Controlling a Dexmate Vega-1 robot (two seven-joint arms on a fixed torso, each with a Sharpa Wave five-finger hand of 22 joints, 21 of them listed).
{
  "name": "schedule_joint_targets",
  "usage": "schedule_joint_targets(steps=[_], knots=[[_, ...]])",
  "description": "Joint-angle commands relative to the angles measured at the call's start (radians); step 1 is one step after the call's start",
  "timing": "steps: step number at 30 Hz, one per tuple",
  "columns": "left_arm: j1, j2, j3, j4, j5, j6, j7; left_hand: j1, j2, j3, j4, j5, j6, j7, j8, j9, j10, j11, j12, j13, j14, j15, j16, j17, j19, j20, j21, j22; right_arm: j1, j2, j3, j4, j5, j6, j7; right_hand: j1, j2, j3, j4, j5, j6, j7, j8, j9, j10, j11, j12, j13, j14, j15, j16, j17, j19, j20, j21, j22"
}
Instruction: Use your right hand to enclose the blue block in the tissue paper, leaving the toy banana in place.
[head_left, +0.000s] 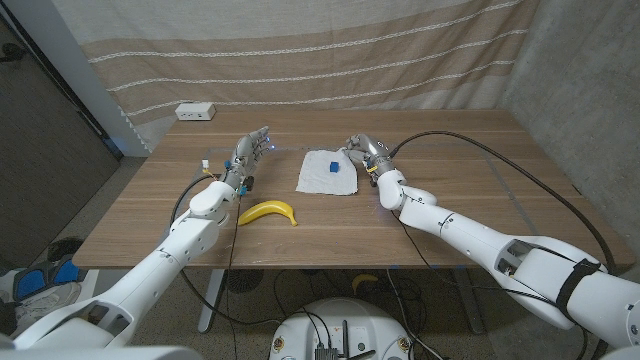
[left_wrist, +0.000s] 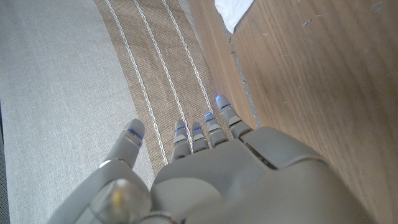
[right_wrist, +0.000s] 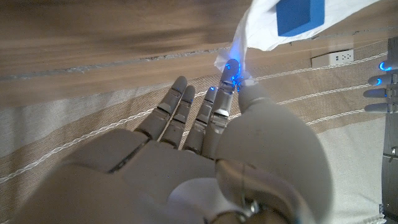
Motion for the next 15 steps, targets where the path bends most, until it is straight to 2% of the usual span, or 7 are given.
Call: schedule_joint_targets(steps=[1, 15], knots=[[0.003, -0.003, -0.003, 0.005, -0.005, -0.005, 0.002, 0.006, 0.046, 0.0, -0.009, -0.004, 0.006, 0.001, 0.0, 0.003, 0.001, -0.002, -0.002, 0.004, 0.009, 0.004, 0.005, 0.003, 0.008, 0.004, -0.001, 0.005, 0.003, 0.004, -0.007, -0.019, -0.018, 0.053, 0.025, 0.005, 0.002, 0.01, 0.0, 0.008, 0.003, 0.005, 0.01, 0.006, 0.013, 0.001, 0.002, 0.003, 0.005, -0.147, -0.004, 0.0, -0.004, 0.002, 0.004, 0.002], [0.018, -0.002, -0.009, 0.004, -0.014, -0.018, -0.003, 0.008, 0.048, -0.003, -0.011, -0.005, 0.006, 0.001, 0.0, 0.003, 0.001, -0.003, -0.003, 0.004, 0.009, 0.004, 0.005, 0.004, 0.009, 0.004, -0.005, 0.005, 0.018, 0.05, -0.02, 0.018, -0.027, 0.104, 0.029, 0.005, 0.002, 0.009, 0.0, 0.011, 0.002, 0.012, 0.018, 0.016, 0.02, 0.003, 0.002, 0.004, 0.008, -0.143, -0.003, 0.002, -0.007, 0.004, 0.006, 0.002]])
